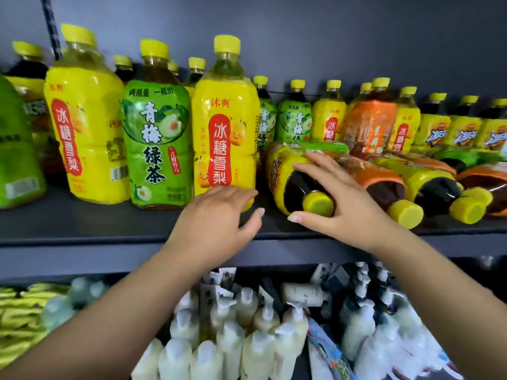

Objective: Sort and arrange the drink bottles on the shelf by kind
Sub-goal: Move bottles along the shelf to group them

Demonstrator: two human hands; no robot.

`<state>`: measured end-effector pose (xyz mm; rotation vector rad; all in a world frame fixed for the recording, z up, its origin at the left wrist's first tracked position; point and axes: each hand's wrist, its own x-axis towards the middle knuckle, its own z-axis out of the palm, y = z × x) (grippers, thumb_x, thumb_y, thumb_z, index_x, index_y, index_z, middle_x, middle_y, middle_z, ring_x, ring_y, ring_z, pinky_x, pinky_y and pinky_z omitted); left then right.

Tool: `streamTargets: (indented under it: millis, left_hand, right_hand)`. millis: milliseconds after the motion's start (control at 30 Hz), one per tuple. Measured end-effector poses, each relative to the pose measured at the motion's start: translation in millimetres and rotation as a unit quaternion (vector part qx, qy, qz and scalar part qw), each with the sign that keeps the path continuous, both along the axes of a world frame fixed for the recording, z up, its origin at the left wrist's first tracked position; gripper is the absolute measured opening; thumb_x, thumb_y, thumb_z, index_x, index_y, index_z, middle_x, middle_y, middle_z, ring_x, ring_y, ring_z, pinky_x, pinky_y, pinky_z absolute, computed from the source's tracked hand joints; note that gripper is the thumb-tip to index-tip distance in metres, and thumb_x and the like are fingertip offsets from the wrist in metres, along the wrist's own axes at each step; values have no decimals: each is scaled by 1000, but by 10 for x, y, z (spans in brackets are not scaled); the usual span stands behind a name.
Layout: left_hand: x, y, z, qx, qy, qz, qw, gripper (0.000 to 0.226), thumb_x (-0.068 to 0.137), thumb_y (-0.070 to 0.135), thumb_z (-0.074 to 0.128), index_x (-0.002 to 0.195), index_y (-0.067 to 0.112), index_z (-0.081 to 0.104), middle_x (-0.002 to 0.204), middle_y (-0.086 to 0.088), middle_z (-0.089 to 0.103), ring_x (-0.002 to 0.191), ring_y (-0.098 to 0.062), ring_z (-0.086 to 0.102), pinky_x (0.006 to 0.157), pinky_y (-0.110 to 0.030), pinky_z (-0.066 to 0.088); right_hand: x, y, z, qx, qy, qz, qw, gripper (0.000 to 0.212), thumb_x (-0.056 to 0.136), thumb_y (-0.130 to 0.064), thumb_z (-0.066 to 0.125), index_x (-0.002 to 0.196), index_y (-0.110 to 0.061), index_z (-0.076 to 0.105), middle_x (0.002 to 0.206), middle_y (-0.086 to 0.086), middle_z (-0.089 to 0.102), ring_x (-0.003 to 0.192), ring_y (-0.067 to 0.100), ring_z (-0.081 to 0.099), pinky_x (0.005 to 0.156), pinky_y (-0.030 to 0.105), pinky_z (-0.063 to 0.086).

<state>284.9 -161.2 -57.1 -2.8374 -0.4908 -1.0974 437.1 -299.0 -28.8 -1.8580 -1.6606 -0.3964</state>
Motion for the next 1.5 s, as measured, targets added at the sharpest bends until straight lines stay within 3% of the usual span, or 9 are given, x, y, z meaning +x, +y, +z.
streamTargets:
  millis: [267,700,800,900,967,1067,1200,1400,1500]
  left_hand:
    - [145,-188,-45,-11,-5,60,998,50,84,42,34,98,9,70,90,-11,71,79,-32,65,64,-37,53]
    - [109,-133,-127,26,-26,25,999,58,88,50,19,58,12,51,58,-2,49,64,-30,54,51,-29,33]
    - [83,-156,-58,-59,-137,-31,988,59,85,51,27,97,11,69,96,-10,69,92,-26,63,76,-31,45]
    - [123,-233,132,-114,-137,-103,979,68,77,65,33,135,29,36,131,3,49,119,-11,45,97,-19,32]
    - [230,-287,257,-142,-116,-138,973,68,72,71,35,131,43,17,137,15,33,128,-1,32,104,-17,25]
    - [414,-279,408,-220,-170,-183,943,79,68,74,40,136,41,18,143,14,32,133,0,29,109,-22,25]
    - [593,-251,573,-299,-200,-190,914,87,64,71,41,140,29,31,138,11,45,126,-2,40,110,-30,31]
    - [856,-252,581,-359,-200,-172,895,90,67,77,33,142,29,27,141,7,43,130,-9,39,111,-37,30]
    - [912,-227,565,-419,-241,-177,857,53,89,58,33,134,30,35,121,16,48,120,-5,43,102,-23,32]
  right_hand:
    - [219,168,-266,122,-136,-3,983,68,76,-53,47,128,-9,51,142,15,42,134,29,35,107,38,23]
    - [172,-42,-162,270,-231,71,932,58,80,-56,58,104,-4,69,115,16,65,110,26,60,99,34,44]
    - [86,-135,19,319,-147,105,931,57,77,-55,59,104,-5,67,112,5,63,107,11,58,100,20,40]
    - [-11,-187,336,320,35,136,937,47,65,-57,67,102,-28,60,100,-21,61,96,-11,56,88,9,43]
    - [-57,-147,575,304,128,133,935,37,61,-53,68,93,-35,62,81,-22,66,84,-8,58,80,11,46]
    - [-53,-9,887,288,203,144,925,28,73,-30,74,82,-5,67,82,2,66,64,-6,51,65,10,43]
    - [67,269,1085,250,314,111,909,32,82,-27,67,54,-19,54,45,-17,52,51,-7,45,58,13,40]
    - [193,463,1025,196,438,88,873,9,86,-33,60,85,-24,59,89,-7,63,79,4,58,77,23,47]
    - [189,524,997,165,397,47,902,16,87,-31,58,100,-24,52,104,-1,59,97,15,55,86,28,42]
